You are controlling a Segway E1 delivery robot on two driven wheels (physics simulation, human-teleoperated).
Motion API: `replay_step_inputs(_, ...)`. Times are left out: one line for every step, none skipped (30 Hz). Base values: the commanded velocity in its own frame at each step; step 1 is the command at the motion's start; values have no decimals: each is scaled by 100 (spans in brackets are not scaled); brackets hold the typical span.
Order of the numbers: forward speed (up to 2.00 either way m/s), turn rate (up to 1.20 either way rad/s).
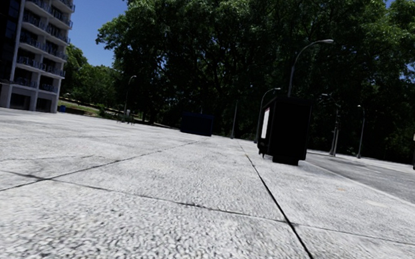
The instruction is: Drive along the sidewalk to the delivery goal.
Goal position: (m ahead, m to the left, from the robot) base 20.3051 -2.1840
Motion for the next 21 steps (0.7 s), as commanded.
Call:
replay_step_inputs(200,0)
replay_step_inputs(200,0)
replay_step_inputs(200,0)
replay_step_inputs(200,0)
replay_step_inputs(200,0)
replay_step_inputs(200,0)
replay_step_inputs(200,0)
replay_step_inputs(200,0)
replay_step_inputs(200,0)
replay_step_inputs(200,0)
replay_step_inputs(200,0)
replay_step_inputs(200,0)
replay_step_inputs(200,0)
replay_step_inputs(200,0)
replay_step_inputs(200,0)
replay_step_inputs(200,0)
replay_step_inputs(200,0)
replay_step_inputs(200,0)
replay_step_inputs(200,0)
replay_step_inputs(200,0)
replay_step_inputs(200,0)
